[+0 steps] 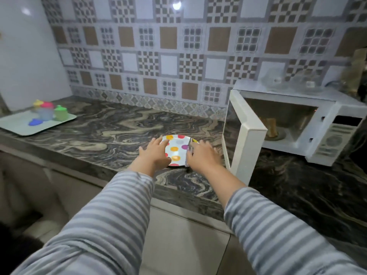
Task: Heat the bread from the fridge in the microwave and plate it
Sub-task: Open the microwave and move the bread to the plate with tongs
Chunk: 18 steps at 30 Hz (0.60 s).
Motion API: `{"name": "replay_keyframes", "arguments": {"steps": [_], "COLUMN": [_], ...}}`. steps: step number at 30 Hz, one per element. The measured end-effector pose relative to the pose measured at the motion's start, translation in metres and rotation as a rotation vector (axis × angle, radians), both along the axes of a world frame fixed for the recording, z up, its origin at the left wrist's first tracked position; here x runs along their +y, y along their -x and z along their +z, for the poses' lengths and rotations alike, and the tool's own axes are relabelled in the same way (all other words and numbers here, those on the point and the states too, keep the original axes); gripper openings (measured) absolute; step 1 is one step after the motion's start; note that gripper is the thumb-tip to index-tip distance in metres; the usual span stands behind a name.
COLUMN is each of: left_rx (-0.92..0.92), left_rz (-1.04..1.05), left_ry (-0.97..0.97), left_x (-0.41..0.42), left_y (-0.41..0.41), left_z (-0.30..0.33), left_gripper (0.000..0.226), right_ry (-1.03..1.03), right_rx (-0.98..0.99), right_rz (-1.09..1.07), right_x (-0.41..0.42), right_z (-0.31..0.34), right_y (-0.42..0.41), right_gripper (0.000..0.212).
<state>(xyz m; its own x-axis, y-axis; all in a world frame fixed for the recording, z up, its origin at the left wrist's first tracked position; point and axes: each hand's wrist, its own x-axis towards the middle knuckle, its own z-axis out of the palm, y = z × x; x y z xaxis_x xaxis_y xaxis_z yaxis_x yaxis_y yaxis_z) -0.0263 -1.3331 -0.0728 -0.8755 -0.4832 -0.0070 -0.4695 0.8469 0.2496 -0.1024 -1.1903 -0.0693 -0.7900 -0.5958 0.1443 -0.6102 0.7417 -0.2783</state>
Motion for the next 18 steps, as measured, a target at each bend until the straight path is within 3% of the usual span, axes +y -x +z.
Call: {"name": "replay_keyframes", "arguments": {"steps": [8,14,18], "left_rx": [-0.047,-0.051,-0.098], "left_rz": [-0.001,0.05,0.074], "left_ry": [-0.096,-0.197,-0.215], "left_x": [-0.078,-0.136,-0.157], "left_y": [0.049,0.089,0.108], "left_z": [-0.054,-0.092,-0.114], "left_gripper": [0.074,0.072,0.072], "right_ry": [-0.058,0.079,-0.008], "right_rx": [-0.218,-0.323,-0.366], "right_rz": [-0.157,-0.374,-0.396], "right_x": [-0.051,-0.079,-0.084], "right_z": [-0.059,-0.1,-0.116], "right_y": [0.061,0.115,0.133], "right_gripper": [0.057,0.058,0.068]}}
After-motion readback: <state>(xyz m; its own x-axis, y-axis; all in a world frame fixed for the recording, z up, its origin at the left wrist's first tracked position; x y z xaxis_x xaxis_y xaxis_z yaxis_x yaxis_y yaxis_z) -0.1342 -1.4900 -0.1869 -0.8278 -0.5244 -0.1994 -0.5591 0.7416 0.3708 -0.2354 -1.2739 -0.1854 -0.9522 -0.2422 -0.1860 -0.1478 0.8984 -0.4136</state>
